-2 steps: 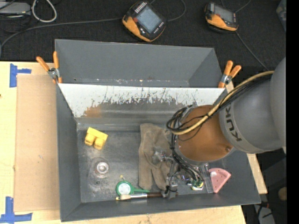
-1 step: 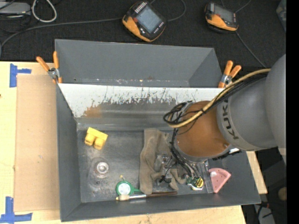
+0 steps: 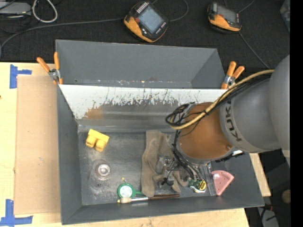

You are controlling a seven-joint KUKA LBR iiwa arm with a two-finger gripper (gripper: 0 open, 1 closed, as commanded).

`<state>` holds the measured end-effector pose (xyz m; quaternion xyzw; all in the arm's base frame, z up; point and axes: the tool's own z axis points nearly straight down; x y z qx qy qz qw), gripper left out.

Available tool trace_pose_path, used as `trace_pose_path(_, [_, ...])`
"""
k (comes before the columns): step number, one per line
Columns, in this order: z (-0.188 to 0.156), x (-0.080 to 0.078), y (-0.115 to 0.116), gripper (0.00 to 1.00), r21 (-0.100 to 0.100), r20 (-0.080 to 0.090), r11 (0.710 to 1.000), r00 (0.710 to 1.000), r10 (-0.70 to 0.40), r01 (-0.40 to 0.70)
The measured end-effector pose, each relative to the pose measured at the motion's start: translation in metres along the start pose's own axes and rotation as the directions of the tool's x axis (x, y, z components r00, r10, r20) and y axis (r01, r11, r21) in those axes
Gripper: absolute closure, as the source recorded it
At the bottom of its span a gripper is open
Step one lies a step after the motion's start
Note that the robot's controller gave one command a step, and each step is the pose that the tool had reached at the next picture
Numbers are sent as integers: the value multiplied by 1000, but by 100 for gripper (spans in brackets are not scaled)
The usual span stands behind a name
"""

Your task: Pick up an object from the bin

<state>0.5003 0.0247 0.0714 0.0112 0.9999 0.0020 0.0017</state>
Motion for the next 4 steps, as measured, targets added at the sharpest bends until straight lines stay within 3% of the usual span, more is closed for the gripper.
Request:
trace_pose_path(2, [-17, 1, 0, 100, 0, -2, 1000, 1000, 1, -1])
trace_pose_path(3, [-35, 3, 0, 100, 1, -11, 1000, 1000, 3, -3])
trace_pose_path(4, [-65, 2, 0, 100, 0, -7, 1000, 1000, 3, -3])
